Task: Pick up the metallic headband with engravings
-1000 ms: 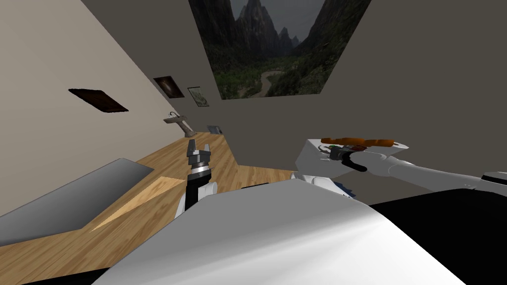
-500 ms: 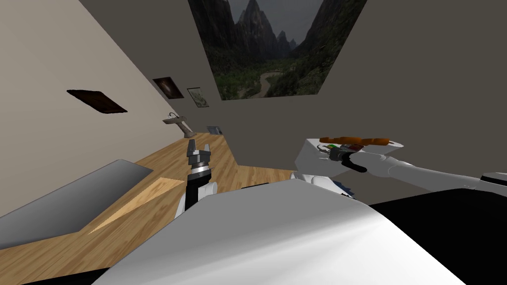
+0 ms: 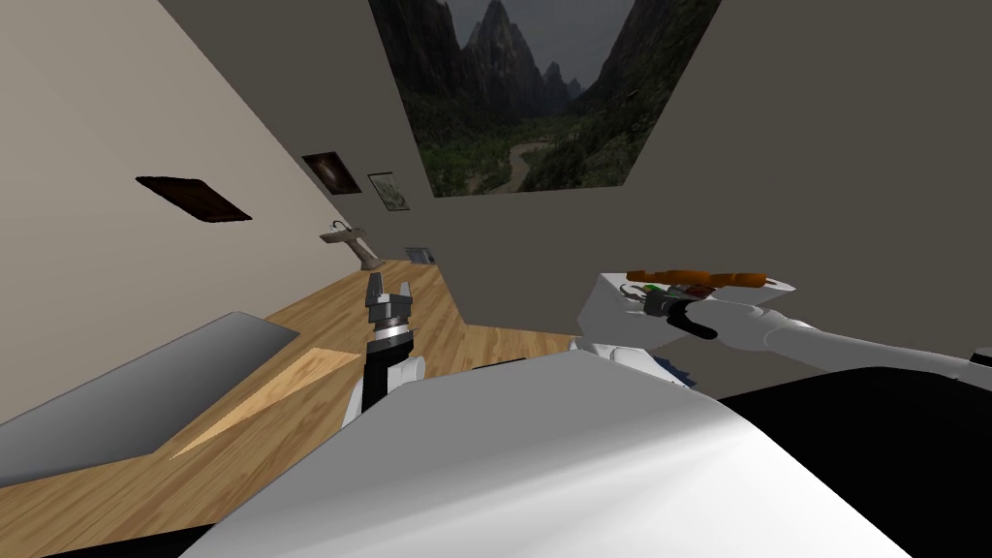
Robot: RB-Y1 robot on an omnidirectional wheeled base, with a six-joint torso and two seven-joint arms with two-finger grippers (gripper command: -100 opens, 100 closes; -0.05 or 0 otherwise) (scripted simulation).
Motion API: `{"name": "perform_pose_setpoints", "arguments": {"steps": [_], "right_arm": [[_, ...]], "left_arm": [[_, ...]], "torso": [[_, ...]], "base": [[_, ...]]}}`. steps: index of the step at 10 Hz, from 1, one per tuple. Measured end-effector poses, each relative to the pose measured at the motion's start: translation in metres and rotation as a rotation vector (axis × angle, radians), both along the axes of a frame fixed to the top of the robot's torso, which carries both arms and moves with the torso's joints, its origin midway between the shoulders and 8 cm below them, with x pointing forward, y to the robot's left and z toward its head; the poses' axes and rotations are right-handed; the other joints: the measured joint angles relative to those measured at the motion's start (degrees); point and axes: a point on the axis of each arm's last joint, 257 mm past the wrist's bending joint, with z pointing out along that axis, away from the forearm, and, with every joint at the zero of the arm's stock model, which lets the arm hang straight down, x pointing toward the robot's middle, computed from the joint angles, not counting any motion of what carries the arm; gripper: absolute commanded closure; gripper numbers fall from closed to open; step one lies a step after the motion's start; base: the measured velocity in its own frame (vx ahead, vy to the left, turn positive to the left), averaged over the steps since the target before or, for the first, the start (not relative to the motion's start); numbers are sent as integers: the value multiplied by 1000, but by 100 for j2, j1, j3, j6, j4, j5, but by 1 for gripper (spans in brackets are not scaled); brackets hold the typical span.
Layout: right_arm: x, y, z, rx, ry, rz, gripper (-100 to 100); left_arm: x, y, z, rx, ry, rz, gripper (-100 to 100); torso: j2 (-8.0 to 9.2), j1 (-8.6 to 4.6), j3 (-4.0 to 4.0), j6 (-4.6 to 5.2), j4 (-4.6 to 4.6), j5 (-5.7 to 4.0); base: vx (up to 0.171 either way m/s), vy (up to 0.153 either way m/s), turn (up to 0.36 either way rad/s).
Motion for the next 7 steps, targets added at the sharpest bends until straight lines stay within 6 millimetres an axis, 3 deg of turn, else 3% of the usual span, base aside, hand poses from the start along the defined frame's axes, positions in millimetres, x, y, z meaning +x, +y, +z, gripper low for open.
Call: {"name": "perform_pose_setpoints", "arguments": {"steps": [7], "right_arm": [[-17,12,-6,21,-15,-2,100]], "left_arm": [[0,0,0,0,0,0,0]], "torso": [[-1,-11,0,-1,0,-5]], "base": [[16,-5,3]]}}
